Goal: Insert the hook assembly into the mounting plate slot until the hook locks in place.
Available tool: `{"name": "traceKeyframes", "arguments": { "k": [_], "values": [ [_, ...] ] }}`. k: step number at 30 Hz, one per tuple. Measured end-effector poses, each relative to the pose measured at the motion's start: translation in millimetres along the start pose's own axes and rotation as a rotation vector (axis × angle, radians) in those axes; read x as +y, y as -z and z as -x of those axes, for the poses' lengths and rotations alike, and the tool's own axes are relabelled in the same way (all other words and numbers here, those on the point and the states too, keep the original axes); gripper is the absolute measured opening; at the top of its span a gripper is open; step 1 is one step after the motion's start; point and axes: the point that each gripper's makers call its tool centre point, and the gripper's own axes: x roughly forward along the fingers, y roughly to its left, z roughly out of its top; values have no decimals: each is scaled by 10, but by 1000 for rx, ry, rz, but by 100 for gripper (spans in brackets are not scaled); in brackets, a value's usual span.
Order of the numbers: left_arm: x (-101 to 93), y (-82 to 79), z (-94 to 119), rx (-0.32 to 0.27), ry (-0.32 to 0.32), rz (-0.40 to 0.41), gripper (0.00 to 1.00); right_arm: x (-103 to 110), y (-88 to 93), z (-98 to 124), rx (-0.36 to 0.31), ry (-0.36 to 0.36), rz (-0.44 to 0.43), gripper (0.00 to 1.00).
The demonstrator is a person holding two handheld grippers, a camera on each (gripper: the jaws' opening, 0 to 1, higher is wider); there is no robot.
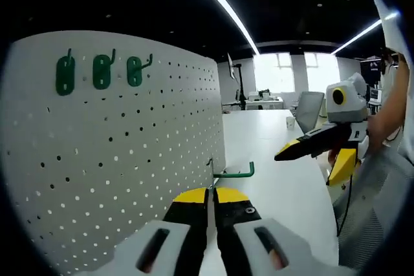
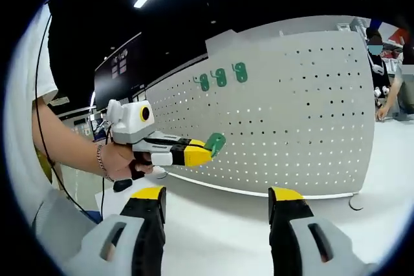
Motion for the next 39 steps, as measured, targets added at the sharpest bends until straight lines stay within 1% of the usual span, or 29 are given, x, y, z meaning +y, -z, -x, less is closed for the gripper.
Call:
{"name": "traceKeyframes", "arguments": {
  "k": [1,3,9,16,20,22,27,32,39],
  "values": [
    [-3,-15,8,-9,1,9,3,8,-11,-3,-4,-2,-2,62],
    [4,-29,27,-13,-8,3,3,22,-20,-8,-6,-7,3,62],
    [3,-125,94,-54,-23,7,3,65,-80,-20,-22,-19,7,62],
    [5,-180,185,-86,-51,36,3,104,-175,-37,-51,-33,11,61],
    [19,-209,247,-106,-85,56,3,129,-210,-41,-68,-42,0,61],
    [35,-239,280,-127,-99,88,3,142,-234,-40,-79,-46,-4,61],
    [55,-289,366,-152,-127,98,3,152,-251,-41,-85,-51,-4,61],
    [20,-308,445,-167,-149,109,3,177,-274,-42,-91,-54,-1,61],
    [-13,-248,519,-163,-170,127,3,190,-278,-42,-93,-58,-4,61]
  ]
}}
